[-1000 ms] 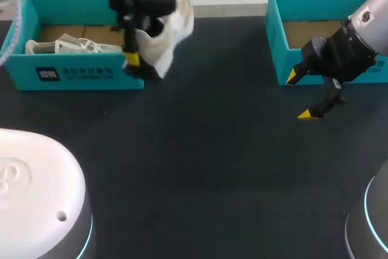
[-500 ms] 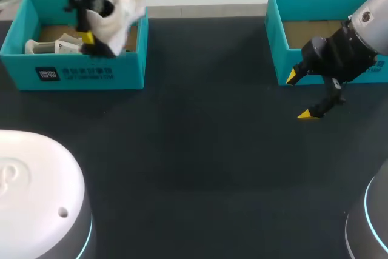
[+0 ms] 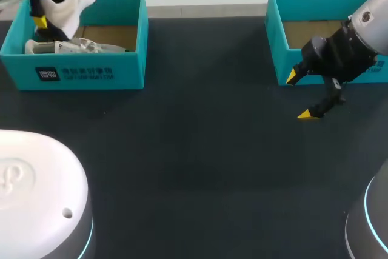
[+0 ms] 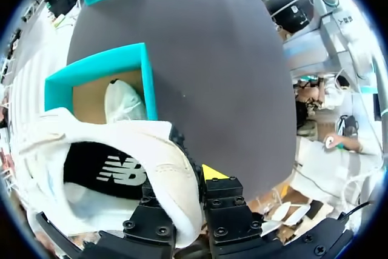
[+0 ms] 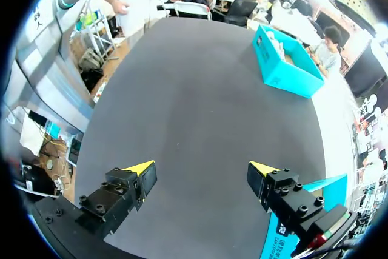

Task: Take the shoe out of the shoebox, open the shoe tongue, remove and reinsert the insole, then place the shoe into the shoebox

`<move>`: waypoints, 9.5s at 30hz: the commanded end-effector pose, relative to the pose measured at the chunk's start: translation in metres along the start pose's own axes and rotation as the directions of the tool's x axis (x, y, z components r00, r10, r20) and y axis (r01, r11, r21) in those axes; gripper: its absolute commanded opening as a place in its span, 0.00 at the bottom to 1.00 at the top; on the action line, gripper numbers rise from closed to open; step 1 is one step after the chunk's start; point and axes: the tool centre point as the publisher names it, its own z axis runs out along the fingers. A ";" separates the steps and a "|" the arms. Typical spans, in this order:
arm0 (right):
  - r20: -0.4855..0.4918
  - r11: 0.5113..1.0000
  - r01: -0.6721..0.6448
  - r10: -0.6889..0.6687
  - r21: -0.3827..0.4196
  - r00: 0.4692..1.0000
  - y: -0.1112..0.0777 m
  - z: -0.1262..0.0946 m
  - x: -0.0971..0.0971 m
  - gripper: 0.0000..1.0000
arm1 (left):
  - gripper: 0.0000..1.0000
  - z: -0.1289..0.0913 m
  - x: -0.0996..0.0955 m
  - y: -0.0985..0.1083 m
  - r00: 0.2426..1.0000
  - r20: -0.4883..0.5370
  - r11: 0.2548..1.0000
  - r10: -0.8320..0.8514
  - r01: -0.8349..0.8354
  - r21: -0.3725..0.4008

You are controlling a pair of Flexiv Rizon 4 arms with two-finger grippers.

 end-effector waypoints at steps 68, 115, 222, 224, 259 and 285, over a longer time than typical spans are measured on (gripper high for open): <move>0.000 1.000 -0.001 0.001 0.003 1.000 0.000 0.001 0.000 1.00 | 0.00 -0.028 -0.121 0.190 0.436 -0.170 0.385 0.884 -0.883 -0.267; 0.000 1.000 -0.001 0.001 0.003 1.000 0.000 0.001 0.000 1.00 | 0.00 -0.021 -0.136 0.170 0.306 -0.235 0.222 0.923 -0.919 -0.326; 0.000 1.000 -0.001 0.001 0.003 1.000 0.000 0.001 0.000 1.00 | 0.60 0.138 -0.266 0.134 0.219 -0.151 0.190 0.964 -0.964 -0.184; 0.000 1.000 -0.001 0.001 0.003 1.000 0.000 0.001 0.000 1.00 | 0.65 0.129 -0.262 0.134 0.202 -0.132 0.177 0.970 -0.968 -0.179; 0.000 1.000 -0.001 0.001 0.003 1.000 0.000 0.001 0.000 1.00 | 1.00 0.091 -0.164 0.112 0.073 0.033 0.078 0.997 -0.984 -0.159; 0.000 1.000 -0.001 0.001 0.003 1.000 0.000 0.001 0.000 1.00 | 0.49 0.104 -0.097 0.102 0.083 0.020 0.086 0.996 -0.965 -0.249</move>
